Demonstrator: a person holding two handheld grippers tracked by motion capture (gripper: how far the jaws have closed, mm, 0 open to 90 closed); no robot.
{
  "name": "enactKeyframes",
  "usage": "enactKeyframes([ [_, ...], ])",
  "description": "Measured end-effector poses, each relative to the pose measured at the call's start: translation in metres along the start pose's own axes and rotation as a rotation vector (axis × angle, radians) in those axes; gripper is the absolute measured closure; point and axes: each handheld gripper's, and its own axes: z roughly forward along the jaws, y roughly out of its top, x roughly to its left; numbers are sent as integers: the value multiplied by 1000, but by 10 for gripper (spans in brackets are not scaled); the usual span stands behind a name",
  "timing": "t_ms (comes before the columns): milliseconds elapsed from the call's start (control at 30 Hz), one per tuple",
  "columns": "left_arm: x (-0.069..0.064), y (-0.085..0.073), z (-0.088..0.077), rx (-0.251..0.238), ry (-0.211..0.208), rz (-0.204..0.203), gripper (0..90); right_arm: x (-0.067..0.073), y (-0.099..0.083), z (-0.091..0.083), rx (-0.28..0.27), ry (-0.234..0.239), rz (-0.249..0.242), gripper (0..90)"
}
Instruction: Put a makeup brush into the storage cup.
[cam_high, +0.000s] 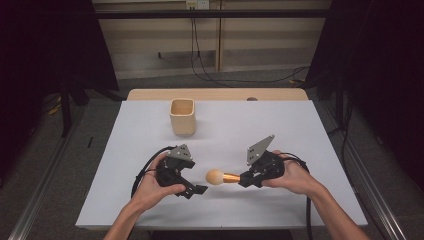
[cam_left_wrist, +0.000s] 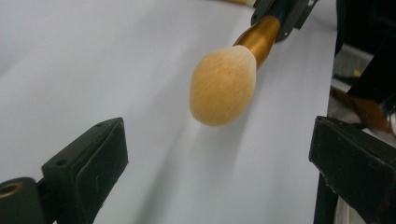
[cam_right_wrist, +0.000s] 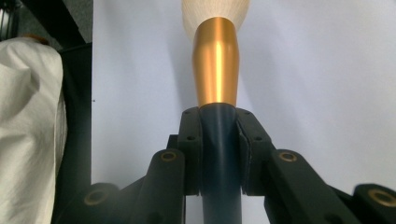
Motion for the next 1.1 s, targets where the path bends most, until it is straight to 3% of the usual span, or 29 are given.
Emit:
enactKeyframes([
  [333, -2, -8, -3, -32, 43, -19, 45, 1, -7, 1, -86, -26, 51, 744],
  [500, -3, -13, -6, -46, 54, -33, 43, 0, -13, 5, -130, -57, 112, 744],
  [667, -3, -21, -9, -67, 93, -59, 38, 1, -19, 4, -188, -92, 167, 744],
  [767, -1, -23, -8, -68, 95, -66, 38, 1, -21, 3, -238, -86, 173, 744],
  [967, 0, -28, -8, -71, 106, -81, 38, 3, -22, 5, -279, -94, 168, 744],
  [1100, 0, -30, -9, -83, 112, -91, 38, 1, -26, 7, -317, -142, 200, 744],
])
